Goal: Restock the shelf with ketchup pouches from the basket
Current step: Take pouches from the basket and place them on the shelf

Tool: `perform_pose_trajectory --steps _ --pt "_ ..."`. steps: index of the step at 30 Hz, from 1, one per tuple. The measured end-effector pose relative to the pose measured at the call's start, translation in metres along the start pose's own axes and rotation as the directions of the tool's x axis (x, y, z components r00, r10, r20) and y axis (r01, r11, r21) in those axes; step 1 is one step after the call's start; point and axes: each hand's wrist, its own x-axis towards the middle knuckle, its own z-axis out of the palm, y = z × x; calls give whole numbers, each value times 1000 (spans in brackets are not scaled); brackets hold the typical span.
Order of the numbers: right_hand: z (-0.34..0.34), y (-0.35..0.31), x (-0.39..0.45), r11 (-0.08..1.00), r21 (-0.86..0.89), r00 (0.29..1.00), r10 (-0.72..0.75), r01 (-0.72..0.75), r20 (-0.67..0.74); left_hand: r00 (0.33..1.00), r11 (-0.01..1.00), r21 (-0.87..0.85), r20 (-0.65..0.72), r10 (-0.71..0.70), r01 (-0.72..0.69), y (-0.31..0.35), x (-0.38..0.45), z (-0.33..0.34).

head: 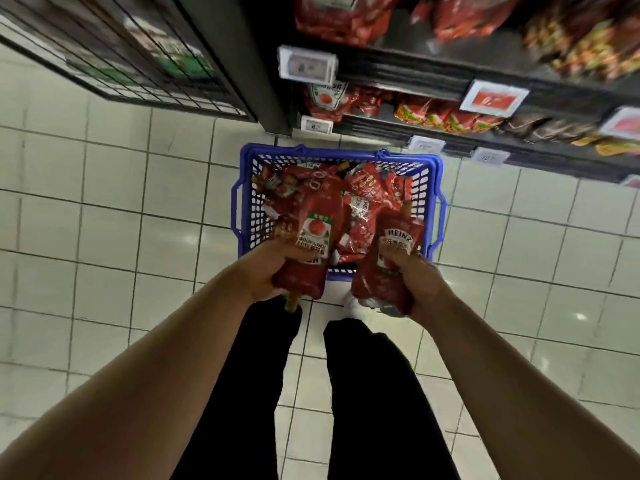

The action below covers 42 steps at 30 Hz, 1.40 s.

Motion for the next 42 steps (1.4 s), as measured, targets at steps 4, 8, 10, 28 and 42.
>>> perform_pose_trajectory --steps 4,8,10,28,42 --pt "12 -49 -103 969 -90 965 -215 230 149 977 974 113 99 187 -198 26 -87 50" --pt "20 -104 -206 899 -125 875 -366 421 317 906 898 122 101 412 -422 63 -166 111" --pt "20 -124 -254 887 -107 843 -381 449 379 841 836 101 12 541 -540 81 -206 148" --pt "23 -253 -486 508 -2 433 -731 861 528 337 355 -69 191 922 -932 178 -445 296" --pt "130 -355 -644 127 -373 345 -716 919 607 604 107 617 698 385 -780 303 -552 258"
